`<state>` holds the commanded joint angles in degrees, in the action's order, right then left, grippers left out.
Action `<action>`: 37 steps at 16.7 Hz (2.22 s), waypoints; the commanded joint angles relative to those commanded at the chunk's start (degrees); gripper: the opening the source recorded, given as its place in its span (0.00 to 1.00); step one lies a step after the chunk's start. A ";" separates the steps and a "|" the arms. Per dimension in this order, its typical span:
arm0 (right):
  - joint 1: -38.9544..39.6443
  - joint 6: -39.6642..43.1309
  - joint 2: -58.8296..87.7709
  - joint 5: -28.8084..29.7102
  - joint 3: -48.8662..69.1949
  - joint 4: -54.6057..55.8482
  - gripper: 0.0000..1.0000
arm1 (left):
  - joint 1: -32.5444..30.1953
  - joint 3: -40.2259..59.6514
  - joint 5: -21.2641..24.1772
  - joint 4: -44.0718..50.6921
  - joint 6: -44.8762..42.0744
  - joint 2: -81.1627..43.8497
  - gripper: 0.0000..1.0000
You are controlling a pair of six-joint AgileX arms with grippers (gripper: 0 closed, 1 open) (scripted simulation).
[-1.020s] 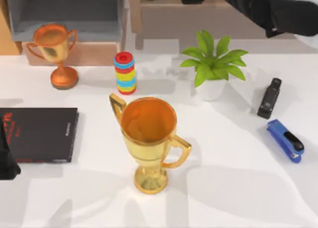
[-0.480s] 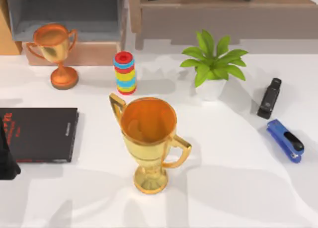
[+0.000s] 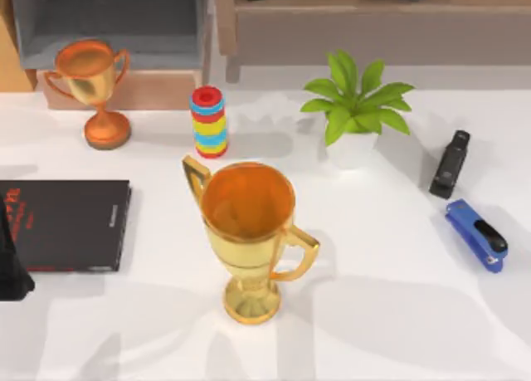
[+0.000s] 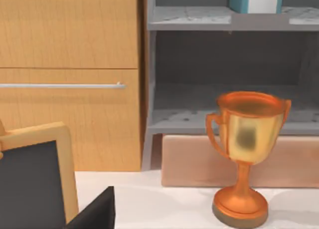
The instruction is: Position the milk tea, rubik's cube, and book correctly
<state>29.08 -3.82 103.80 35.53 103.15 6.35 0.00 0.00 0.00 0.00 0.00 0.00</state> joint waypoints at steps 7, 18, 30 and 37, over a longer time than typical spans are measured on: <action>-2.37 1.72 14.68 -5.70 18.58 -6.94 0.00 | 0.00 0.00 0.00 0.00 0.00 0.00 1.00; -2.56 3.02 17.54 -7.21 20.80 -9.26 0.38 | 0.00 0.00 0.00 0.00 0.00 0.00 1.00; -2.56 3.02 17.54 -7.21 20.80 -9.26 1.00 | 0.00 0.00 0.00 0.00 0.00 0.00 1.00; -2.26 3.03 16.92 -7.10 19.86 -8.96 1.00 | 0.00 0.00 0.00 0.00 0.00 0.00 1.00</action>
<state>26.82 -0.79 120.71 28.43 123.00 -2.62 0.00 0.00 0.00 0.00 0.00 0.00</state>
